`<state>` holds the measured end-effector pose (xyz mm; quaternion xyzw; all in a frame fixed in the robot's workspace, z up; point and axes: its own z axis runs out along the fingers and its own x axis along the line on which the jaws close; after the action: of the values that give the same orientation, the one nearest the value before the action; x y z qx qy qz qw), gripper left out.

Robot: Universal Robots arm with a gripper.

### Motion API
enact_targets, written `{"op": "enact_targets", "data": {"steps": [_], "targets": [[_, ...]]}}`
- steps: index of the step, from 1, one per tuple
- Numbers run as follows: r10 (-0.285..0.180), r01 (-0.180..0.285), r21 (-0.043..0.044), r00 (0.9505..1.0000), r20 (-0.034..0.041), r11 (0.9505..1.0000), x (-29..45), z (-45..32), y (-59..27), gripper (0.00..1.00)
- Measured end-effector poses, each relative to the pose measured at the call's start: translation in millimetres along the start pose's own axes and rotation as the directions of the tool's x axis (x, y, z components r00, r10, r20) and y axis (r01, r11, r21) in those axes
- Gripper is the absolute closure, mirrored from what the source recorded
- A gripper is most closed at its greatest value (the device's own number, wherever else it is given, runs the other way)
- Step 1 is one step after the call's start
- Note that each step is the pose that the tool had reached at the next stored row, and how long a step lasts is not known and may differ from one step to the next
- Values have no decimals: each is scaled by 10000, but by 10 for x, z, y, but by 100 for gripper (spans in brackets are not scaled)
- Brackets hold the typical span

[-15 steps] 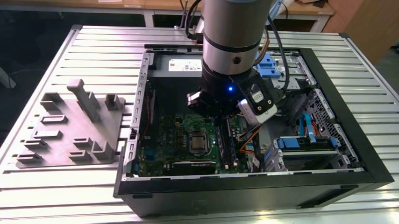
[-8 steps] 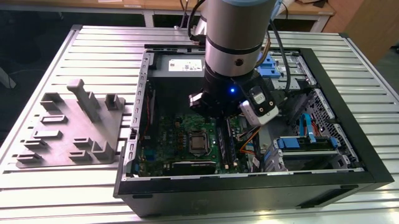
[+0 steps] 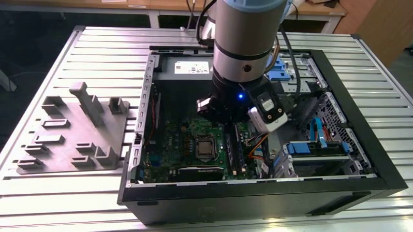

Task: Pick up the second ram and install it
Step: 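Insert the second ram into the second slot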

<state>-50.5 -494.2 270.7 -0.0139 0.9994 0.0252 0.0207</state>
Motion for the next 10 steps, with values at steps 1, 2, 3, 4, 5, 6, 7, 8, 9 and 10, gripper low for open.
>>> {"op": "enact_targets", "data": {"steps": [1,2,3,4,5,6,7,8,9,10], "targets": [[0,0,1,10000,0,10000,-6,5,0,88],[0,0,1,10000,-1,10000,-11,11,-1,88],[1,-1,1,10000,0,10000,-17,17,-1,88],[1,-1,2,10000,-1,10000,-23,22,-2,88],[2,-2,1,10000,0,10000,-27,28,-2,88],[2,-2,1,10000,0,10000,-32,35,-3,88],[2,-2,2,10000,-1,10000,-37,45,-3,88],[2,-2,1,10000,0,10000,-40,58,-4,88],[2,-2,1,10000,0,10000,-44,70,-5,88],[2,-2,0,10000,0,10000,-48,79,-5,88]]}}
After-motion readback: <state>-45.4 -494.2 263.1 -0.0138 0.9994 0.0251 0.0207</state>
